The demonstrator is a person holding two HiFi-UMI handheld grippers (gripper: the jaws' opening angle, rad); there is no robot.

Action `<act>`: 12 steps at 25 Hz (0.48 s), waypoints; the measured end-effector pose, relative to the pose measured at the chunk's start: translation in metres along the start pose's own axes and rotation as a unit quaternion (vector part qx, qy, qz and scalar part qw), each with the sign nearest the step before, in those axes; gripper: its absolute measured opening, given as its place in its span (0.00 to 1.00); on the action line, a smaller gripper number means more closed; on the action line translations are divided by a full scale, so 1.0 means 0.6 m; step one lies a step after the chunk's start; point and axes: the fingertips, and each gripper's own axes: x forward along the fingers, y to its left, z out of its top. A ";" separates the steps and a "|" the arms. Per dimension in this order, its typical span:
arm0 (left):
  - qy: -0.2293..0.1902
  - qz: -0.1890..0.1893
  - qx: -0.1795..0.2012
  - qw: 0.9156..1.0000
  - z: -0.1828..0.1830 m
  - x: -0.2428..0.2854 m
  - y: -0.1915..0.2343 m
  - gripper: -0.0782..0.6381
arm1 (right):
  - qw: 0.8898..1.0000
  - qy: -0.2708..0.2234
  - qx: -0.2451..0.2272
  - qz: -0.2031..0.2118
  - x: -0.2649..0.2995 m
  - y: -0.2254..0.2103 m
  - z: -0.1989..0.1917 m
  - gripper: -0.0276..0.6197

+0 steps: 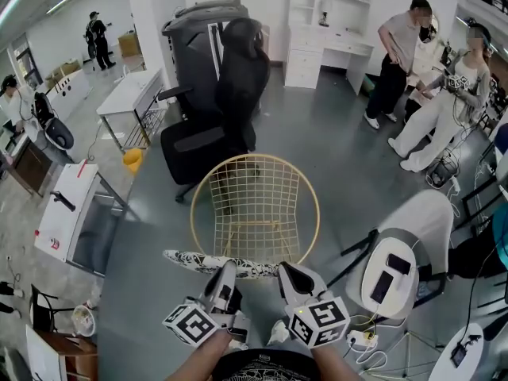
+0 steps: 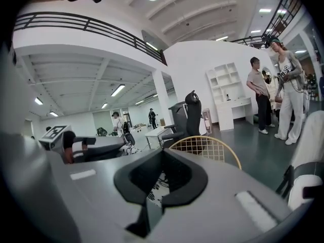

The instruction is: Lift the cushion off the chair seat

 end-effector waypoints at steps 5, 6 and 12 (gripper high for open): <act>0.003 0.004 -0.003 1.000 -0.006 -0.001 0.000 0.12 | 1.000 0.000 -0.006 -0.008 -0.004 -0.002 -0.001 0.04; 0.003 0.005 -0.003 1.000 -0.007 -0.002 0.001 0.12 | 1.000 0.001 -0.006 -0.007 -0.003 -0.002 -0.002 0.04; 0.005 0.010 -0.005 1.000 -0.009 -0.001 0.004 0.12 | 1.000 0.003 -0.011 -0.008 -0.004 -0.002 -0.001 0.04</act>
